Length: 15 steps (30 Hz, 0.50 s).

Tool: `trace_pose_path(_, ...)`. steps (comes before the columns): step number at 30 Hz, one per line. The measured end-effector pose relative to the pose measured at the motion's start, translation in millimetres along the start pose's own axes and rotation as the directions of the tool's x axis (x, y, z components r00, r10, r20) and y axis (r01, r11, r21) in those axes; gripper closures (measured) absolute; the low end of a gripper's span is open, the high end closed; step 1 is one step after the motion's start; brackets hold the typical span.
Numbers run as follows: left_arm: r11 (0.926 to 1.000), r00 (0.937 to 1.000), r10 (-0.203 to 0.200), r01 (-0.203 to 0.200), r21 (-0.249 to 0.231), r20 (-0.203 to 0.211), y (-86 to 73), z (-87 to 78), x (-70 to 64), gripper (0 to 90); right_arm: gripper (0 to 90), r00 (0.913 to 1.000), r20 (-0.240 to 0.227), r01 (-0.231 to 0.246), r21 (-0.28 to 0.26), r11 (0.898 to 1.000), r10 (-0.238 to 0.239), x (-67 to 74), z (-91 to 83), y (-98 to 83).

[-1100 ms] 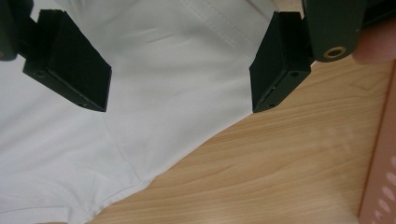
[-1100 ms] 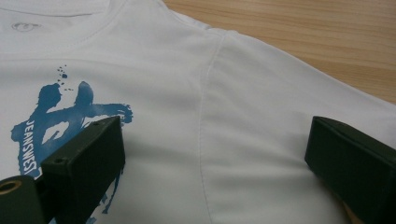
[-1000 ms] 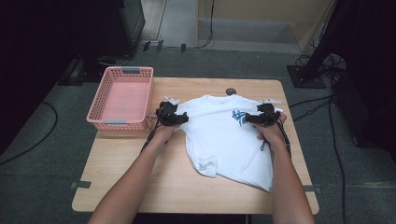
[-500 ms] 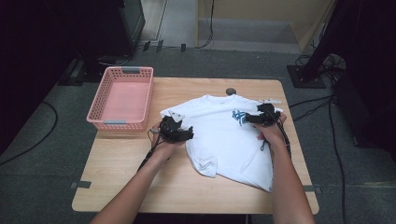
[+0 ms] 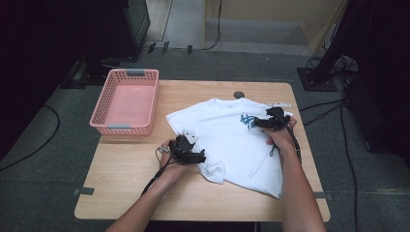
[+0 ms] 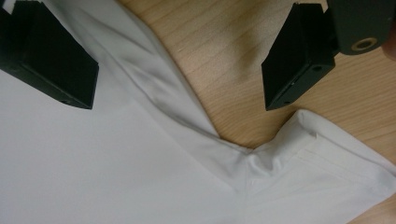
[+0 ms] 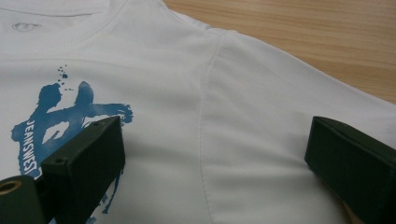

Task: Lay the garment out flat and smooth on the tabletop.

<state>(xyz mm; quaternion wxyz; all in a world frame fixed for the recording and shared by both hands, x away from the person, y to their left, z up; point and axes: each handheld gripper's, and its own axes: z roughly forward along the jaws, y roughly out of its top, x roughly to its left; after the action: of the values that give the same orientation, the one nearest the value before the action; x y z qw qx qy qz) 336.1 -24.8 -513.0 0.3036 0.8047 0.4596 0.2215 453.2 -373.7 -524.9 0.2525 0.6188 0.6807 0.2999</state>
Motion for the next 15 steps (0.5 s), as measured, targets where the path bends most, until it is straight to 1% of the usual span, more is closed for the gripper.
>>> trace_pose_path(2,0.9999,0.9999,-0.014,0.014,-0.003,-0.004,-3.4,-1.3,4.1,11.3,4.7,1.0,0.0,0.0,0.0,1.0,0.0,0.0,0.0,0.0)
trace_pose_path(5,0.9999,0.9996,-0.015,0.014,-0.004,-0.022,-8.8,-6.3,14.0,11.4,4.7,1.0,0.0,0.0,0.0,1.0,0.0,-0.1,0.0,0.0)
trace_pose_path(6,0.9998,0.9996,-0.019,0.019,-0.002,-0.022,-11.2,-8.2,18.7,11.3,4.7,1.0,0.0,0.0,0.0,1.0,0.0,-0.1,0.0,0.0)
trace_pose_path(8,0.9991,0.9991,-0.042,0.042,-0.001,-0.007,-16.4,-12.5,29.8,11.3,4.7,1.0,0.0,0.0,0.0,1.0,0.0,-0.1,0.0,0.0)
trace_pose_path(10,0.9988,0.9985,-0.049,0.049,0.003,-0.022,-22.1,-16.4,41.1,11.3,4.7,1.0,0.0,0.0,0.0,1.0,0.0,-0.1,0.0,0.0)
trace_pose_path(12,0.9979,0.9976,-0.065,0.065,0.004,-0.023,-27.6,-19.6,51.6,11.3,4.7,1.0,0.0,0.0,0.0,1.0,0.0,-0.1,0.0,0.0)
trace_pose_path(13,0.9972,0.9968,-0.074,0.074,-0.001,-0.028,-30.0,-20.7,55.8,11.3,4.7,1.0,0.001,0.0,0.0,1.0,0.0,0.0,0.0,0.0)
trace_pose_path(15,0.997,0.9965,-0.077,0.077,-0.004,-0.032,-33.0,-22.7,62.2,11.3,4.7,1.0,0.001,0.0,0.0,1.0,0.0,-0.1,0.1,0.0)
